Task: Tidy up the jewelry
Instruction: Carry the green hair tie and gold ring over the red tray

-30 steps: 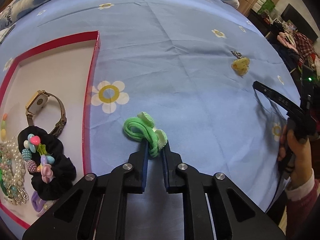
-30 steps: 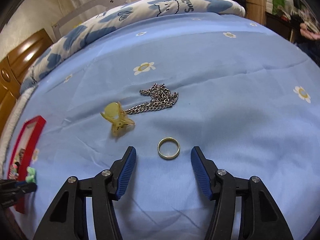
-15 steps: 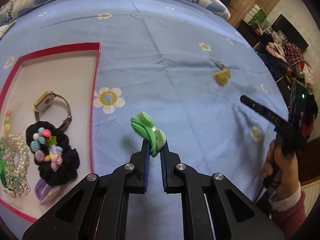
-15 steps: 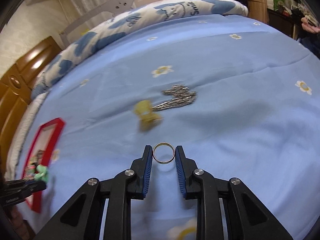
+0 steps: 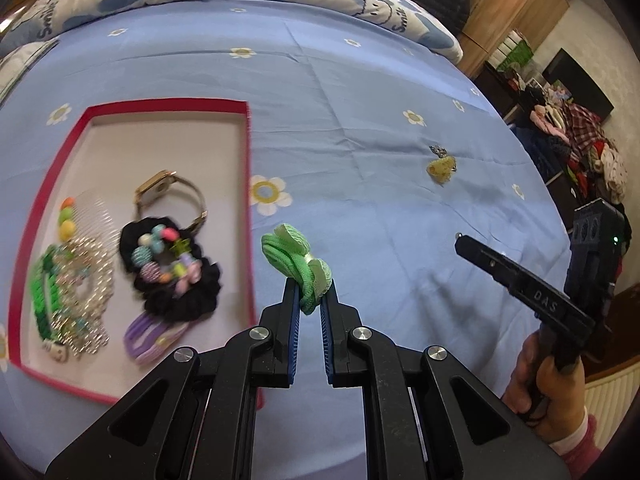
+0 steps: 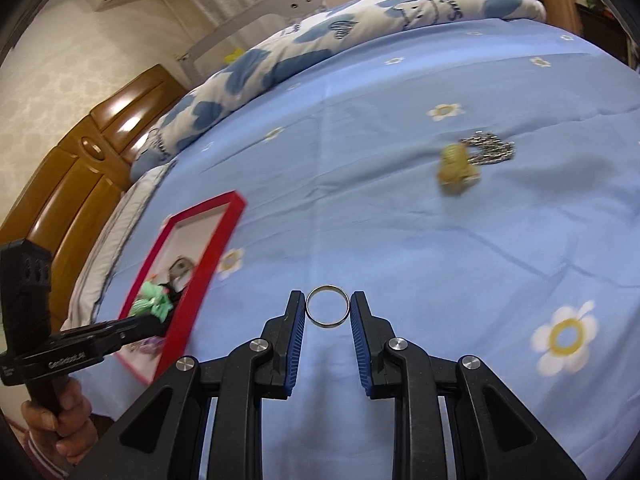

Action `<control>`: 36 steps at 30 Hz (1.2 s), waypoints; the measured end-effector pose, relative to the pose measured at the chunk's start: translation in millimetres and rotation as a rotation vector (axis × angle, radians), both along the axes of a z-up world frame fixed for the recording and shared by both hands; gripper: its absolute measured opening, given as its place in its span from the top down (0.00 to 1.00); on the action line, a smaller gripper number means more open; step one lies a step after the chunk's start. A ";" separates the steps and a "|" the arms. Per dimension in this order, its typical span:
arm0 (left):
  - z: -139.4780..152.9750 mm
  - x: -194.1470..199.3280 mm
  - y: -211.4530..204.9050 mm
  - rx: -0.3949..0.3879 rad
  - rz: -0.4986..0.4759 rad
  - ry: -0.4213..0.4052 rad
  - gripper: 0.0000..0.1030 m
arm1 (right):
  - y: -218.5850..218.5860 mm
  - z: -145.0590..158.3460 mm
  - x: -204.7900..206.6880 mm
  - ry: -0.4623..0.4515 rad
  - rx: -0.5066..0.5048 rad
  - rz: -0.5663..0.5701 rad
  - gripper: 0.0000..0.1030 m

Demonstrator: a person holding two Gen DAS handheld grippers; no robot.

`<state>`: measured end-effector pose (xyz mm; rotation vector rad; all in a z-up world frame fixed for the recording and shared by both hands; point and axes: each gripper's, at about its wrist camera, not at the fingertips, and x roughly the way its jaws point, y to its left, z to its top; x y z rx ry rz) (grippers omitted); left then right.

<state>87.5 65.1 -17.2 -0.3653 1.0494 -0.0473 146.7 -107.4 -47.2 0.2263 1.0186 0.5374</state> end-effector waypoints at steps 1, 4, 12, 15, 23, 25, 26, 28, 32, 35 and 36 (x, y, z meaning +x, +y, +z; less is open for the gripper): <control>0.6 -3.4 3.1 -0.001 0.006 -0.001 0.92 | 3.2 0.7 -2.8 0.000 0.003 0.008 0.77; 2.0 -13.6 13.8 -0.007 0.030 -0.008 0.92 | 20.8 4.5 -9.6 0.000 0.013 0.044 0.77; 6.7 -36.2 46.7 -0.009 0.102 -0.027 0.92 | 69.2 15.7 -25.5 -0.012 0.036 0.145 0.77; 6.7 -44.1 58.6 -0.010 0.128 -0.028 0.92 | 85.4 18.5 -29.1 -0.018 0.041 0.177 0.77; 3.4 -60.0 84.8 -0.019 0.191 -0.026 0.92 | 120.8 19.6 -38.0 -0.018 0.045 0.248 0.77; 3.1 -62.6 90.4 -0.021 0.202 -0.027 0.92 | 127.3 19.3 -39.7 -0.016 0.043 0.262 0.77; 3.0 -63.3 92.4 -0.020 0.207 -0.027 0.92 | 129.5 19.3 -40.2 -0.015 0.043 0.267 0.77; 2.2 -65.1 97.6 -0.022 0.214 -0.027 0.92 | 135.6 19.3 -41.3 -0.014 0.042 0.279 0.77; -1.4 -66.1 108.0 -0.026 0.233 -0.022 0.92 | 149.4 18.2 -41.7 -0.011 0.038 0.300 0.77; -5.2 -67.5 115.7 -0.032 0.244 -0.015 0.92 | 161.3 15.0 -40.8 -0.007 0.036 0.319 0.77; -6.3 -67.9 118.1 -0.033 0.247 -0.012 0.92 | 166.3 13.6 -40.4 -0.005 0.034 0.326 0.77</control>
